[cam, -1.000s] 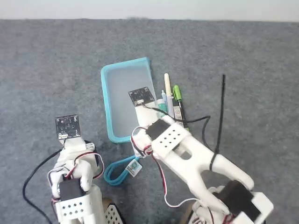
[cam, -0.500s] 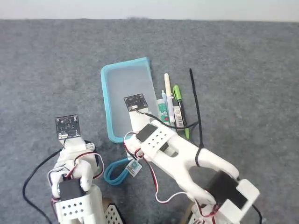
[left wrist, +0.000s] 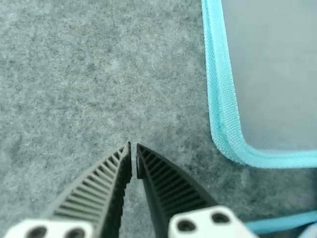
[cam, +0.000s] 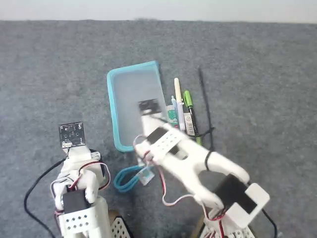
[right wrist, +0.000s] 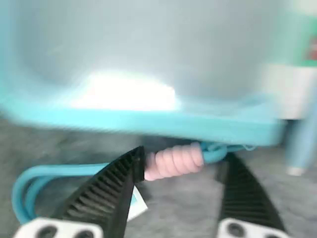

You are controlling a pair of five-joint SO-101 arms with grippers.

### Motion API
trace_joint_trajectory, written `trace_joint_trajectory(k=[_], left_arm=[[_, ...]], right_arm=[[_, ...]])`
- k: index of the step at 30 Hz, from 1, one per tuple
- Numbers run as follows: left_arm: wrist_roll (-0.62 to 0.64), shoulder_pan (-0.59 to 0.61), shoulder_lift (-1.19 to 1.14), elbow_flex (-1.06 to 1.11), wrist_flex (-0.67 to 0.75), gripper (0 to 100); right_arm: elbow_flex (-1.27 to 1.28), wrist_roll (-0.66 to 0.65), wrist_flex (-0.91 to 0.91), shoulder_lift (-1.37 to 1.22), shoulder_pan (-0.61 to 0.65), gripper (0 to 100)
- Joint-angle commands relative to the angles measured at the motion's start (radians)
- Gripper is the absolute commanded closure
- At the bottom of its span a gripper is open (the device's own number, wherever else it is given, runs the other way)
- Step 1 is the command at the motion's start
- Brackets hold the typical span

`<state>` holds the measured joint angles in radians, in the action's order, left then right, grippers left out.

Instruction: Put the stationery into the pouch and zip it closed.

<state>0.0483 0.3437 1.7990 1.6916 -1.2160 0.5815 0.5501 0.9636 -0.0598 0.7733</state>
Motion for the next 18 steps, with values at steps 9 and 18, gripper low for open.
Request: trace_joint_trajectory(k=[9, 18], left_arm=[[0.003, 0.005, 0.018, -0.005, 0.023, 99], [-0.009, 0.008, 0.018, -0.005, 0.06, 99]], right_arm=[[-0.091, -0.486, 0.073, 0.007, -0.389, 99.1], [-0.496, -0.753, 0.387, 0.025, -0.443, 99.1]])
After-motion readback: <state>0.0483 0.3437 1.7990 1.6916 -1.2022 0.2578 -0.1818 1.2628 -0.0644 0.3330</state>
